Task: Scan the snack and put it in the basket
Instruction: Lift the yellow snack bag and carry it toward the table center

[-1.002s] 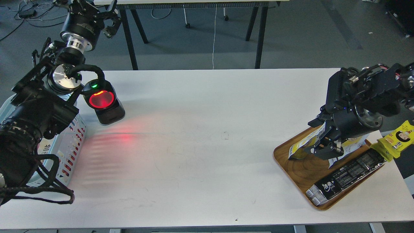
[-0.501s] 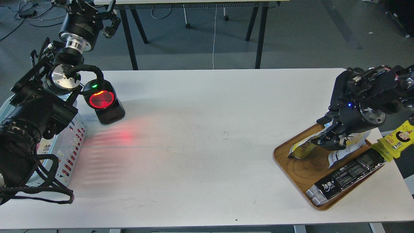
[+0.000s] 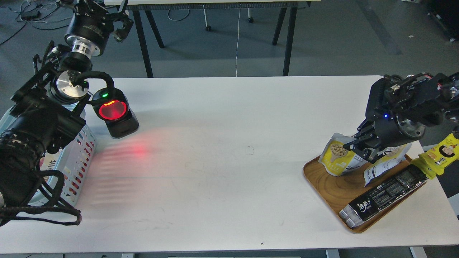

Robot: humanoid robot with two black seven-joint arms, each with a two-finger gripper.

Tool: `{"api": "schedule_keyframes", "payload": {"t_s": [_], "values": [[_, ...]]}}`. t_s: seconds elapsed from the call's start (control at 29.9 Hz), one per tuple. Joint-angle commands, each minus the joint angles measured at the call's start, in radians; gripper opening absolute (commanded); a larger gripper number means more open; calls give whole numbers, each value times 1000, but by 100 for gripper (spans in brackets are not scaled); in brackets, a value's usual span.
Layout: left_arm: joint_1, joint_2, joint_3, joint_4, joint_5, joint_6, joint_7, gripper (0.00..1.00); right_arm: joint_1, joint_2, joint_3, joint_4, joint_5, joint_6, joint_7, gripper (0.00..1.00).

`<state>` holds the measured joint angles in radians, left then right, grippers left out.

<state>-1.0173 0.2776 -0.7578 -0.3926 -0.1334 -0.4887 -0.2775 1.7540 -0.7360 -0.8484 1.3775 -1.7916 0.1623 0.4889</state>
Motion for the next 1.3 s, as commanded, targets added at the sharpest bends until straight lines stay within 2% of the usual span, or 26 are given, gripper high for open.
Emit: {"api": "schedule_keyframes", "payload": {"t_s": [0.0,0.33,0.73,1.27], "values": [[-1,0,0,0,0,0,0,100,21,-3,3,6,6,-9,0,0],[-10,0,0,0,0,0,4,100,176,13,55,52,86,-7,0,0],[2,-1,0,0,0,0,3,100,130,280,95,49,238,-110,0,0],[-14,0,0,-2,0,0,3,100,96,497,153,-43,235,-116,0,0]]}}
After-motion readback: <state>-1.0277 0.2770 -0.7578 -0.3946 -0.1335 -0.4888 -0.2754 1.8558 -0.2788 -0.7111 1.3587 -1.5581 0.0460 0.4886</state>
